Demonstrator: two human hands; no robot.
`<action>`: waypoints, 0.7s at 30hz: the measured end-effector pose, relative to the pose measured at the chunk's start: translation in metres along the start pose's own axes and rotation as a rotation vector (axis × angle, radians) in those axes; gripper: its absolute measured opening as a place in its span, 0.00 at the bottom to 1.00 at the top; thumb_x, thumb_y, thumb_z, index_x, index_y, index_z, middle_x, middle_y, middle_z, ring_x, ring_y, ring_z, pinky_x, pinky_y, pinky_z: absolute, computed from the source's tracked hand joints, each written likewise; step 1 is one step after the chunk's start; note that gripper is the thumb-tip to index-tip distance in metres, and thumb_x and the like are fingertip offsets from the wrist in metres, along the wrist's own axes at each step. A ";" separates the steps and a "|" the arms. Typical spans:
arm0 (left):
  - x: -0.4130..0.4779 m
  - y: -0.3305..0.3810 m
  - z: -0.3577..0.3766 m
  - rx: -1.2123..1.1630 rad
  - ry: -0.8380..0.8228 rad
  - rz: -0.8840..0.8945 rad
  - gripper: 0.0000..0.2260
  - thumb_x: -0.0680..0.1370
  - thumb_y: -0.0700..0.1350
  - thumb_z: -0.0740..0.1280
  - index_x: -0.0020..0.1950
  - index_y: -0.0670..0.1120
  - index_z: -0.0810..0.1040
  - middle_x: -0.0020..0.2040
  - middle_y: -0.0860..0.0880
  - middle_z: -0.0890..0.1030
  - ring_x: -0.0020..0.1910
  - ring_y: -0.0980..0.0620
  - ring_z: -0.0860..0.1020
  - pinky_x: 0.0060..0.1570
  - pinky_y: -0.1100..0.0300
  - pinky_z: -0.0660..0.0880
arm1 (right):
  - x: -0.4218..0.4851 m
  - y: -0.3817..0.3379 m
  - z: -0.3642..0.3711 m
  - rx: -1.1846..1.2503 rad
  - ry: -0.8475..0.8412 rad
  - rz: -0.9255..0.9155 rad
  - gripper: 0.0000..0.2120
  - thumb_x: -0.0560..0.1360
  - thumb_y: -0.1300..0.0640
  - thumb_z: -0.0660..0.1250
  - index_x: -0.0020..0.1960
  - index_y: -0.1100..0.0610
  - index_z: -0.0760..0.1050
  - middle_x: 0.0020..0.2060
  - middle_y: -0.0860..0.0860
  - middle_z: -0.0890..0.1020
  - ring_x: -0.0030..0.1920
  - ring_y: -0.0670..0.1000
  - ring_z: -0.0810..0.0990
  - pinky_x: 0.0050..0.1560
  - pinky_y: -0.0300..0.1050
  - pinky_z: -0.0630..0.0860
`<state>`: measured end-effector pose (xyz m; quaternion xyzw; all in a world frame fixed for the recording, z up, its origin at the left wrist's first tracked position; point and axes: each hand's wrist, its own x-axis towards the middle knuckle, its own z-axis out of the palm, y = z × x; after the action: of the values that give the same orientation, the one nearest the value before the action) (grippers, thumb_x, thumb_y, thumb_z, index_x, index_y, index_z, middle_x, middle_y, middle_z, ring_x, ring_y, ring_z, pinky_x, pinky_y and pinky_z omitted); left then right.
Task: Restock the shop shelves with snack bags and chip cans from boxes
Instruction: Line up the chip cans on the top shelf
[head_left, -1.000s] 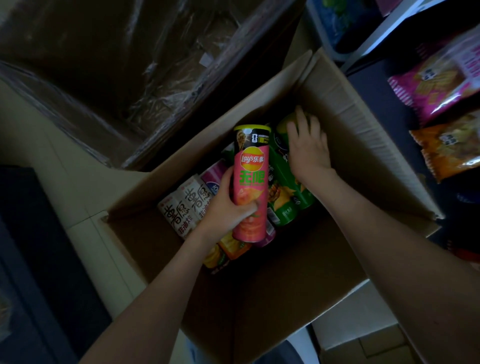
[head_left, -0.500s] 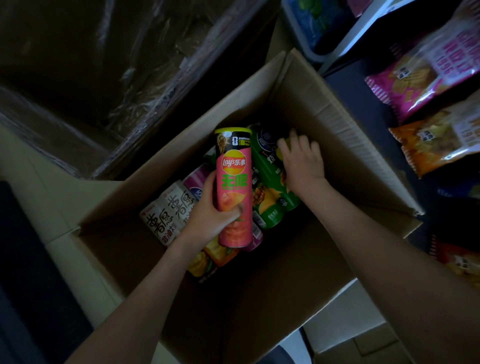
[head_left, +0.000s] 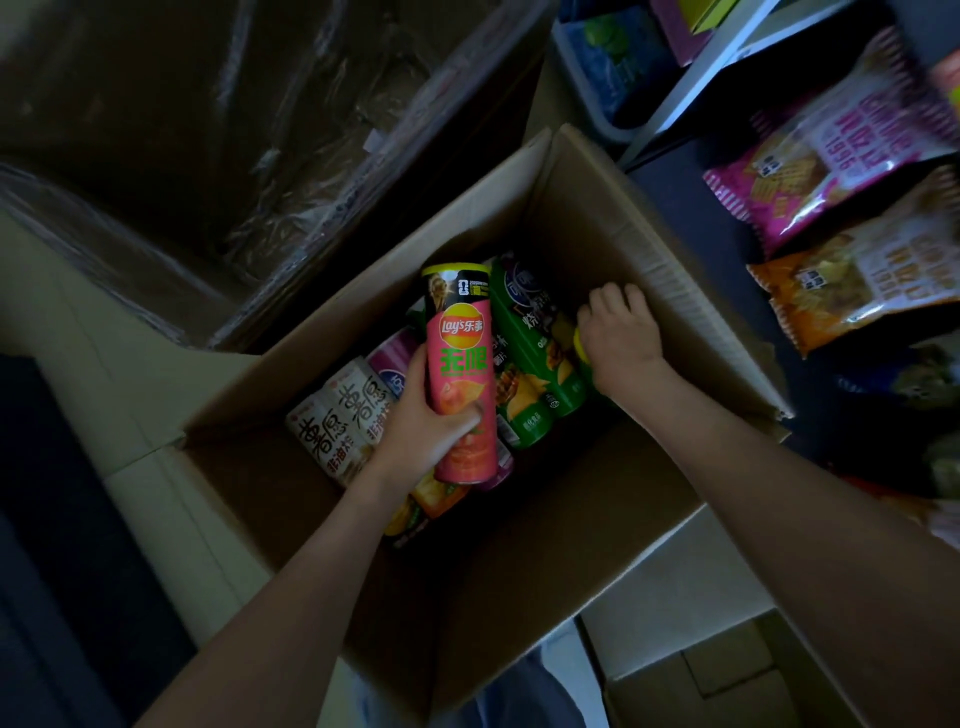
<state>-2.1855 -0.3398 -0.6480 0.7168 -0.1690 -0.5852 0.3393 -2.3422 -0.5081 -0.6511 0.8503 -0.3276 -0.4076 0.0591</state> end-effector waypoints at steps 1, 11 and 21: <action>-0.006 0.004 0.000 -0.012 0.002 -0.004 0.38 0.73 0.40 0.74 0.75 0.58 0.57 0.57 0.58 0.76 0.53 0.59 0.78 0.51 0.55 0.76 | -0.010 0.003 -0.002 0.018 0.014 -0.005 0.32 0.71 0.52 0.69 0.71 0.59 0.62 0.66 0.55 0.65 0.69 0.56 0.61 0.73 0.50 0.52; -0.103 0.100 -0.007 -0.068 -0.044 0.078 0.37 0.72 0.37 0.74 0.74 0.57 0.60 0.61 0.54 0.78 0.56 0.57 0.80 0.57 0.51 0.78 | -0.141 0.044 -0.083 0.267 0.290 0.076 0.35 0.60 0.62 0.77 0.65 0.58 0.70 0.57 0.58 0.74 0.57 0.60 0.75 0.58 0.54 0.72; -0.252 0.257 -0.029 -0.020 -0.167 0.228 0.42 0.63 0.55 0.78 0.72 0.65 0.62 0.65 0.53 0.76 0.63 0.51 0.77 0.63 0.40 0.73 | -0.336 0.117 -0.226 0.748 0.695 0.093 0.40 0.55 0.65 0.81 0.64 0.57 0.68 0.57 0.63 0.71 0.54 0.65 0.73 0.42 0.56 0.78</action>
<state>-2.1827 -0.3538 -0.2872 0.6383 -0.2712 -0.6022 0.3955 -2.3890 -0.4336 -0.2389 0.8832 -0.4495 0.0474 -0.1255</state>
